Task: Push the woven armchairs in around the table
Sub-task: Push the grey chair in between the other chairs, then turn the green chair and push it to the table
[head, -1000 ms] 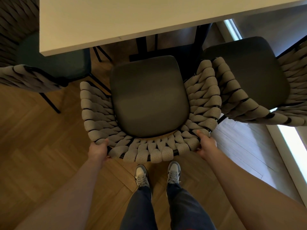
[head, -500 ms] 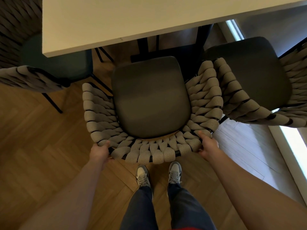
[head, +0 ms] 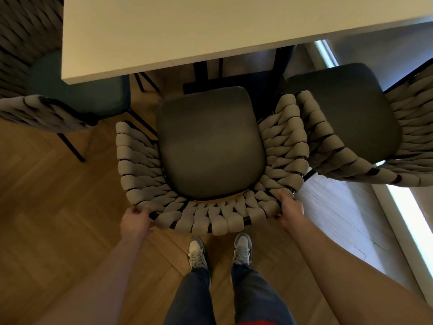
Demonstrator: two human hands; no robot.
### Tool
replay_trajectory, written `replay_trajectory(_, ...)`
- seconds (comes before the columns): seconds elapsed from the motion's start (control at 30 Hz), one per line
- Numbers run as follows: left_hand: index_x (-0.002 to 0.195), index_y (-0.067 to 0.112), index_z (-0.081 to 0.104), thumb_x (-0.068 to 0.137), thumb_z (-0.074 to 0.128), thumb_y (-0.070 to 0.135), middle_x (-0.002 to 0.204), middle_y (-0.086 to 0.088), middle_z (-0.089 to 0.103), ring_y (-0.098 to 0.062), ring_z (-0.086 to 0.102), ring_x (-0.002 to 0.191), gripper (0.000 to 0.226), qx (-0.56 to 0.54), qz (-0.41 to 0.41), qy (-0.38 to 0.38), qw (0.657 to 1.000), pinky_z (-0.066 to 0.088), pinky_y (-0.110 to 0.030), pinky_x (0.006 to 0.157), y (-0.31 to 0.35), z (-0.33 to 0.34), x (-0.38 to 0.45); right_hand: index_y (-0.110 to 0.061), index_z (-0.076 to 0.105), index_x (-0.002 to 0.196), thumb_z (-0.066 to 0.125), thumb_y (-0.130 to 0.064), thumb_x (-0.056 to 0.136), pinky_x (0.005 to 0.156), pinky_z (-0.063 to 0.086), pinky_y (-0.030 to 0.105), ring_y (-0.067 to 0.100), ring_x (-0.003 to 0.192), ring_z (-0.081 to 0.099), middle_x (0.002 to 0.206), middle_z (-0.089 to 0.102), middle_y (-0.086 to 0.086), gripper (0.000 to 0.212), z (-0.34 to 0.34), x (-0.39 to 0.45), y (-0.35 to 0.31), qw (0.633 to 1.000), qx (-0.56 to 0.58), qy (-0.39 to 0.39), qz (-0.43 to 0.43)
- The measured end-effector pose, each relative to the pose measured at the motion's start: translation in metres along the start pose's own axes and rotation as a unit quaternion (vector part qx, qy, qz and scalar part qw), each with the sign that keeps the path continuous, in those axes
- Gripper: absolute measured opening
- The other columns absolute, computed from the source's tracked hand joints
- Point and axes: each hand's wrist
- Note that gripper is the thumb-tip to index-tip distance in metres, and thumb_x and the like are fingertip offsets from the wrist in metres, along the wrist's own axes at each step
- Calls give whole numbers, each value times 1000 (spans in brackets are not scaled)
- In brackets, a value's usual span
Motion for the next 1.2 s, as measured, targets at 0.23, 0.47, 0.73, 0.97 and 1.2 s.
replay_trajectory(0.23,90,14,50,98,54,30,94,-14,62,-27,59,77,19,52,82,80,992,44,-34,61,23,-1,-16,-10,58,108,56,-24,95,74,43,34,24,89,56,97,58,6,19,14,-32,-17,960,-64,164,-219)
replay_trajectory(0.47,89,14,55,100,55,23,87,-11,62,-23,61,76,14,-90,61,-13,994,55,-37,66,26,-6,-25,-19,57,103,58,-34,96,88,56,44,20,95,65,100,64,3,16,66,-61,2,977,-132,-112,-124)
replay_trajectory(0.73,92,12,57,99,55,23,84,-10,63,-23,63,74,13,-125,28,-30,991,52,-36,63,7,-83,18,-14,58,102,54,-26,99,86,54,41,20,89,64,96,63,6,13,159,-124,43,965,-147,-172,-133)
replay_trajectory(0.97,90,12,59,99,55,23,82,-10,64,-23,63,72,14,-172,-23,-63,983,50,-33,56,-14,-185,93,-14,60,96,51,-24,100,82,55,38,19,81,64,92,66,7,13,286,-200,108,957,-176,-193,-123)
replay_trajectory(1.2,87,12,55,100,53,20,77,-9,61,-21,60,65,16,-203,-31,-74,976,47,-30,52,-5,-281,161,-11,58,109,52,-23,99,82,56,40,20,83,65,93,65,7,16,409,-267,147,940,-211,-244,-109)
Point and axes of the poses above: each hand's wrist, its own x-axis towards the middle knuckle, its own z-axis out of the palm, y = z × x
